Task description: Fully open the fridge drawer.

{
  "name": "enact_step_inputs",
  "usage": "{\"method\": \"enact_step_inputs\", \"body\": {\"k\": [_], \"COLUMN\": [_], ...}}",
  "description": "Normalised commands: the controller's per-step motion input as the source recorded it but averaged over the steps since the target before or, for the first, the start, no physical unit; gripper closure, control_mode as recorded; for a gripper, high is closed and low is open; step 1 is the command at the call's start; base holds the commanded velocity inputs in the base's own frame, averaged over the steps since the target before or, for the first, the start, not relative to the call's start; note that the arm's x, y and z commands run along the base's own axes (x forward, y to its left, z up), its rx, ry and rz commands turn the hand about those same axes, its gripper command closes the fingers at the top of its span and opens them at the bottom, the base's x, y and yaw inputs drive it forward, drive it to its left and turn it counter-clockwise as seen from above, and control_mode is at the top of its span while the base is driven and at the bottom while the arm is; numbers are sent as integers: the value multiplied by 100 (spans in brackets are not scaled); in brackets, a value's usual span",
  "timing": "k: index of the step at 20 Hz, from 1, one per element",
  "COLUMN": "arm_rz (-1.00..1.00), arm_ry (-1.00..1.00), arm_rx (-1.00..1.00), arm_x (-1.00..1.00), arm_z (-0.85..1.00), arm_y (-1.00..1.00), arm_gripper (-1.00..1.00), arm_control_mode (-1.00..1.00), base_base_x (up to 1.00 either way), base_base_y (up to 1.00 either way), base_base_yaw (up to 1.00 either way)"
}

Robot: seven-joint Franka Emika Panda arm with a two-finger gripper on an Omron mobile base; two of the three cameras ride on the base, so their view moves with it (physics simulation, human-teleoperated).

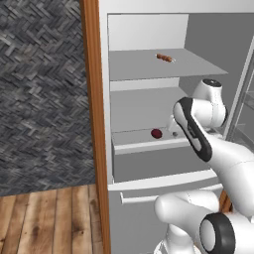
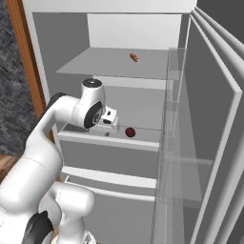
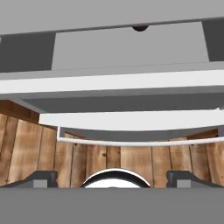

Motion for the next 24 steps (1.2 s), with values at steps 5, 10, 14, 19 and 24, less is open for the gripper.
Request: {"method": "enact_step_inputs", "body": {"k": [5, 10, 14, 19, 24], "arm_rz": [0, 0, 0, 0, 0], "arm_ry": [-1, 0, 0, 0, 0], "arm_rx": [0, 0, 0, 0, 0], "arm_x": [-6, 0, 0, -2, -10], "arm_z": [-2, 0, 0, 0, 0], "arm_y": [-13, 0, 0, 0, -4], "arm_gripper": [-100, -100, -100, -100, -100], "arm_control_mode": [-100, -100, -100, -100, 100], "base_base_x": [0, 0, 0, 0, -21], "base_base_y": [0, 0, 0, 0, -11], "base_base_yaw": [0, 0, 0, 0, 0]}}
